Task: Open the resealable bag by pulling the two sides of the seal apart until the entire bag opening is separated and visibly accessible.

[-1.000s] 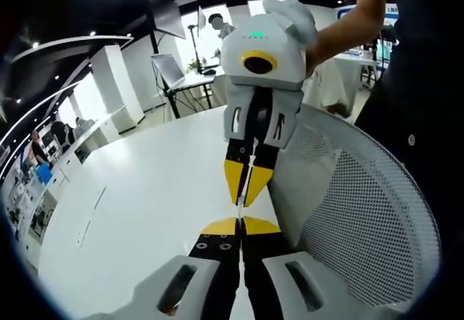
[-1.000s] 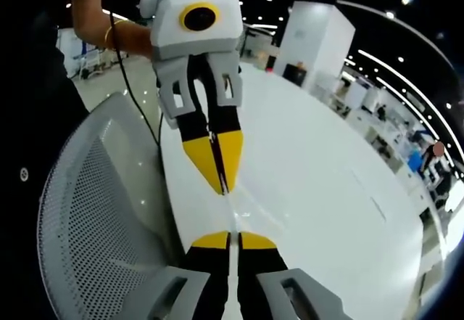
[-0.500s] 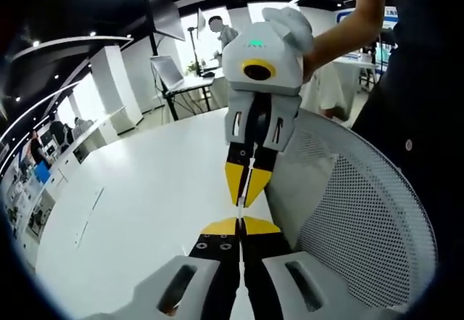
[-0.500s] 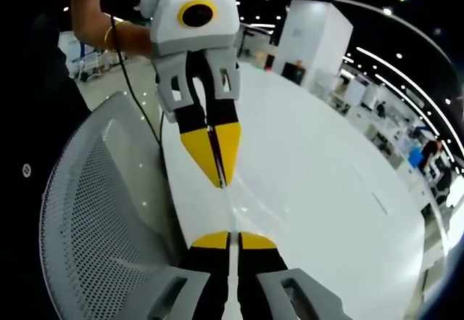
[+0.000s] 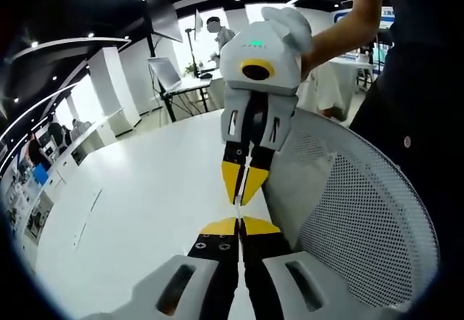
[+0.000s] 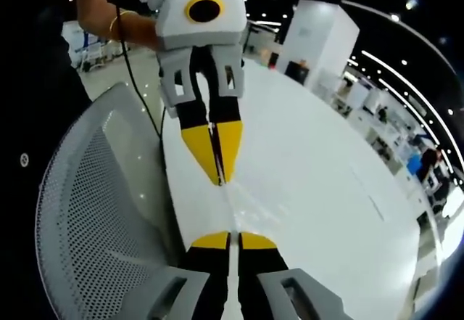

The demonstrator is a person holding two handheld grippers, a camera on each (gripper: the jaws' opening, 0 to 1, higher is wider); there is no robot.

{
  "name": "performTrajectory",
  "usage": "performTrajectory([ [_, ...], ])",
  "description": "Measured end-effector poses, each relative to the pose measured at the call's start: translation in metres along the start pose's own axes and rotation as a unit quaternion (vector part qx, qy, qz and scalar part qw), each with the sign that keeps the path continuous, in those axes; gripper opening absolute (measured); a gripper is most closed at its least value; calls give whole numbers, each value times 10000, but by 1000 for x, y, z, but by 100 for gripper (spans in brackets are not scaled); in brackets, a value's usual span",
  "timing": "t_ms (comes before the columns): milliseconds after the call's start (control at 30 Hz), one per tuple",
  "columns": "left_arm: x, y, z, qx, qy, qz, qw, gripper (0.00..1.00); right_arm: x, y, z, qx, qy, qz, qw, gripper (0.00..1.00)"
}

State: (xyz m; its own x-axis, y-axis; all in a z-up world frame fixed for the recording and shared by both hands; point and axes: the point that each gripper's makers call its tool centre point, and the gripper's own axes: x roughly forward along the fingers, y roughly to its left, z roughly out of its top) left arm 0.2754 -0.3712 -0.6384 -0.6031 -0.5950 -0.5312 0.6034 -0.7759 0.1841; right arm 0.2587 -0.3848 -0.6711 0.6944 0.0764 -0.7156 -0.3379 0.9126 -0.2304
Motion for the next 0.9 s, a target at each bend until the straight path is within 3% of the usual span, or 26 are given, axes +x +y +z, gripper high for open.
performTrajectory([
  [200,5,-1,4,52,-52,-11,10000,1,3,3,9,-46,-114,77,9999,0],
  [900,4,0,5,-10,-5,13,10000,0,2,3,12,-13,-184,117,9998,0],
])
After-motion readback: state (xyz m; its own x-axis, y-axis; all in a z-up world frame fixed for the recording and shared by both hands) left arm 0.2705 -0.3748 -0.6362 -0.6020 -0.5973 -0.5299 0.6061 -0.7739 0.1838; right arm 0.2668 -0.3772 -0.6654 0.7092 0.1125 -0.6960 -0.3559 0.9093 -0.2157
